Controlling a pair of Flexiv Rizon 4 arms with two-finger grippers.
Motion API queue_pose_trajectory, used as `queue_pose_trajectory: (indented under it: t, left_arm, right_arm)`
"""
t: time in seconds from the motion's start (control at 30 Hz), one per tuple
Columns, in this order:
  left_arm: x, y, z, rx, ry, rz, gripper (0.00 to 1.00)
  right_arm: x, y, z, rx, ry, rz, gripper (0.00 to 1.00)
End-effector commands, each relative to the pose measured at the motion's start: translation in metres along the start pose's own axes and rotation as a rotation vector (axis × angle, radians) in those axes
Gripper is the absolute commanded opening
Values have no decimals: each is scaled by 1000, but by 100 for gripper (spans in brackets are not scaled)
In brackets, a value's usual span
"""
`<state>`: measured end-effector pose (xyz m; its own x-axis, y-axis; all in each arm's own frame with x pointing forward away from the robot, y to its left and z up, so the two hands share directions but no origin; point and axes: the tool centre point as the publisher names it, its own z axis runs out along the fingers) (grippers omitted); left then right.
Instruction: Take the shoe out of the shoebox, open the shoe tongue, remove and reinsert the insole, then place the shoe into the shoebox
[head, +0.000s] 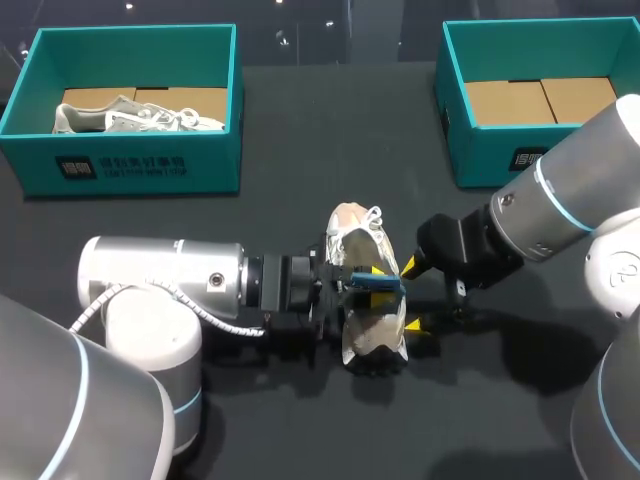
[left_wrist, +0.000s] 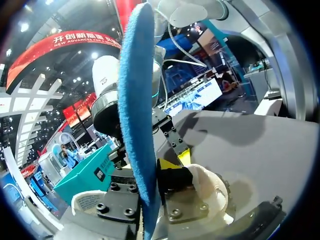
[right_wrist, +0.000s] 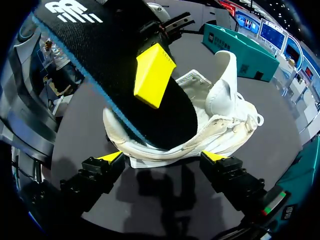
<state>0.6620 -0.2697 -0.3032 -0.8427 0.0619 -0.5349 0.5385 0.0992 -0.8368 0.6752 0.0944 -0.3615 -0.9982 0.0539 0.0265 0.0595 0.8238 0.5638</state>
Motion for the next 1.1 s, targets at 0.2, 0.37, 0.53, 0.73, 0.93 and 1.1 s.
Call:
queue_pose_trajectory:
  t: [0.2,0.37,0.53,0.73,0.93,1.1]
  left_arm:
    - [4,20,3,-15,-4,26,0]
    - [-1,35,6,-36,-22,32,0]
    - [-7,50,10,-70,-40,36,0]
    - [-10,55,12,-85,-39,30,0]
    - [-8,47,10,-82,-33,29,9]
    - [-10,33,4,-76,-39,39,26]
  right_arm:
    - [1,0,1,2,-3,0,100]
    - [1,0,1,2,-3,0,100]
    - [1,0,1,2,-3,0,100]
    - [1,0,1,2,-3,0,100]
    - [1,0,1,2,-3,0,100]
    - [1,0,1,2,-3,0,100]
